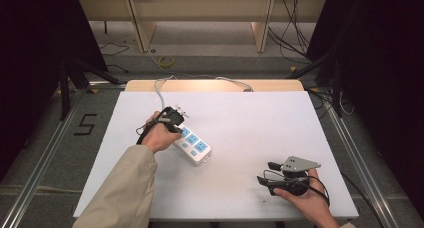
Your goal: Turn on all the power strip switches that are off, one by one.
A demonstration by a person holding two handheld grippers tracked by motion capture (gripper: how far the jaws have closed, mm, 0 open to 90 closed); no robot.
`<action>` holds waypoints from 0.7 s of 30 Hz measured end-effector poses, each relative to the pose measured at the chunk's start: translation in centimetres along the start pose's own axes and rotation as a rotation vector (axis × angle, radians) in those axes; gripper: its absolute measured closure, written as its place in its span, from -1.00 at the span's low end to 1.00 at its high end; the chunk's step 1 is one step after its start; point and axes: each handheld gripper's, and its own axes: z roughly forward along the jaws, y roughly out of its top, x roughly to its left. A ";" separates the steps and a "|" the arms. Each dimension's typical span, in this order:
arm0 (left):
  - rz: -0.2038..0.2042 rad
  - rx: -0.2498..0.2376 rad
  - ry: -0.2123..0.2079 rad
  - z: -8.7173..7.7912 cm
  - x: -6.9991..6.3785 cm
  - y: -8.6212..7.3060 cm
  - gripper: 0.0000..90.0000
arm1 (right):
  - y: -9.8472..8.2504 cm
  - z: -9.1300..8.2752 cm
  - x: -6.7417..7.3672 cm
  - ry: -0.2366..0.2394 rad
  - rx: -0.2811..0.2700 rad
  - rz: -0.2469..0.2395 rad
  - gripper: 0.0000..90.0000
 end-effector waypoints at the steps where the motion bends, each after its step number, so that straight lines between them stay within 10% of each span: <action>1: -0.001 0.006 -0.001 -0.1 0.1 0.0 1.00 | 0.0 0.0 0.0 -0.001 0.001 -0.003 -0.24; 21: -0.013 0.021 -0.015 -0.6 0.1 -0.2 1.00 | 0.0 0.0 0.1 0.001 0.000 -0.004 -0.24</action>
